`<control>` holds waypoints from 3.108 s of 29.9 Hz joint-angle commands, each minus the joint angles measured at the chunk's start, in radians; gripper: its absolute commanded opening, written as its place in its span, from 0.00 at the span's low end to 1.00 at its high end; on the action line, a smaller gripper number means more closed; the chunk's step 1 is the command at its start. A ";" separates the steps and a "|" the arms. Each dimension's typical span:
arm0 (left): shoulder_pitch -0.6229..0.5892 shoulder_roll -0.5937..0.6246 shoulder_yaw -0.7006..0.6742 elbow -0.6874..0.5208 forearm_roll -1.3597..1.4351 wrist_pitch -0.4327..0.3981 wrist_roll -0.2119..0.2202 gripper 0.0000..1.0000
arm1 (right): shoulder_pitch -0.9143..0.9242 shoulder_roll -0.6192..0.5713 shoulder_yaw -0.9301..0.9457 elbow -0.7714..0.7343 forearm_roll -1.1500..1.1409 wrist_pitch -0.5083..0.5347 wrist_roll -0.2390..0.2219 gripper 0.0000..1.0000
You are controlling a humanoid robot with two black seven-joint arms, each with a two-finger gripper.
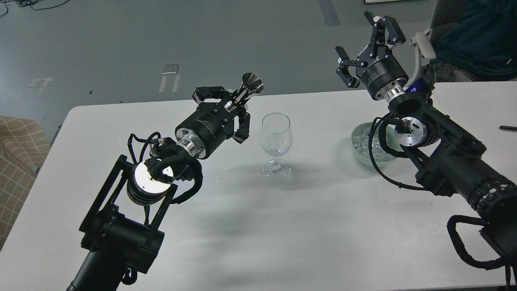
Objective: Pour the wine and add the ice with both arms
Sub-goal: 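Carry the jigger with the left gripper toward the wine glass, then tilt the jigger over the wine glass rim with the left gripper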
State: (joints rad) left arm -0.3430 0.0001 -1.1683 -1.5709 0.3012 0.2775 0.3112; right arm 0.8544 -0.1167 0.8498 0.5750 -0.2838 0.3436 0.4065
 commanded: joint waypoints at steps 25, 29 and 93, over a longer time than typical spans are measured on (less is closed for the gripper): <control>-0.008 0.000 0.091 0.002 0.257 -0.001 0.000 0.00 | -0.008 0.000 0.000 0.000 0.000 0.000 0.002 1.00; -0.007 0.000 0.093 0.002 0.308 -0.001 0.000 0.00 | -0.008 0.000 0.000 0.000 0.000 0.000 0.002 1.00; -0.002 0.003 0.220 -0.021 0.901 -0.004 -0.006 0.00 | -0.015 0.002 0.000 -0.001 0.000 0.000 0.002 1.00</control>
State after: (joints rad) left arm -0.3480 0.0005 -0.9490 -1.5932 1.1546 0.2728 0.3055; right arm 0.8406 -0.1150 0.8498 0.5737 -0.2838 0.3436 0.4080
